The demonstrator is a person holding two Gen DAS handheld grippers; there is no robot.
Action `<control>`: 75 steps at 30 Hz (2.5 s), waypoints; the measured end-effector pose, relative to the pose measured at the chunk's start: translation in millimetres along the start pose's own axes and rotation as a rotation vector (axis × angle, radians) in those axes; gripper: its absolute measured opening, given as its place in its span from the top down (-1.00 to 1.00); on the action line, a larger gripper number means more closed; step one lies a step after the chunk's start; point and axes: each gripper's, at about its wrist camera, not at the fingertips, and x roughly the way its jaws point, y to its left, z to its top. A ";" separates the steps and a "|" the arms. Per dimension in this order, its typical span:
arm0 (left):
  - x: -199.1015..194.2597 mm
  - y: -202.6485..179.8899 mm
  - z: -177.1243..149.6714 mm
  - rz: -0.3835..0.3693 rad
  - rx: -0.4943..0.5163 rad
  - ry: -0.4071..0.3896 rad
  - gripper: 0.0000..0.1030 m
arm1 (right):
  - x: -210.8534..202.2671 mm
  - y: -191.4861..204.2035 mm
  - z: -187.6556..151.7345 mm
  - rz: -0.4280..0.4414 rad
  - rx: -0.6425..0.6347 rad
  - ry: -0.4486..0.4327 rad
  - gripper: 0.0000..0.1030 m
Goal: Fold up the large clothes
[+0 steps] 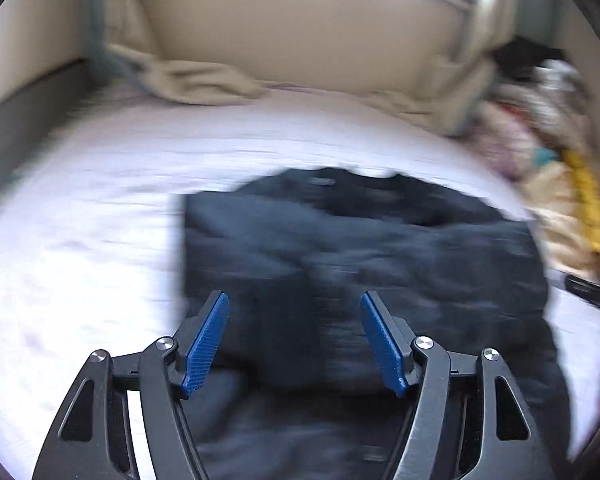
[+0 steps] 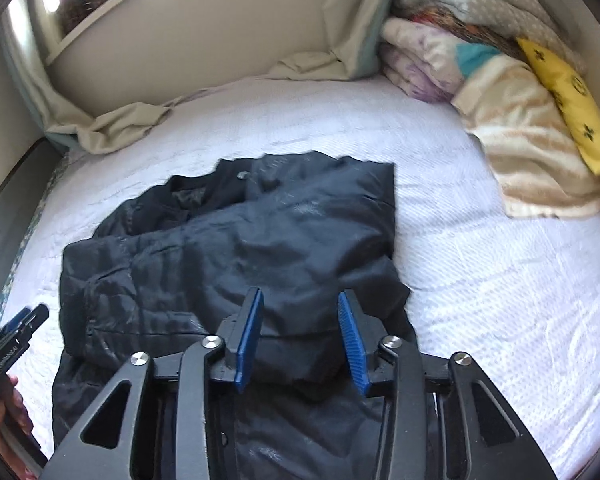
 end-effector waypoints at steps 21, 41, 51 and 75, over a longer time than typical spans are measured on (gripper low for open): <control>89.4 -38.8 -55.4 0.079 0.213 0.148 -0.64 | 101.5 10.6 -51.9 -0.107 -0.171 0.062 0.37; 75.4 -40.8 -57.0 0.098 0.199 0.161 -0.97 | 83.2 16.4 -56.8 -0.098 -0.138 0.017 0.13; 24.8 25.9 -44.0 0.038 0.021 0.184 -0.97 | 5.8 -29.3 -57.5 -0.033 -0.049 0.062 -0.41; -37.7 96.9 -166.1 -0.084 -0.344 0.462 -0.94 | -51.2 -157.2 -211.2 0.428 0.400 0.490 -0.41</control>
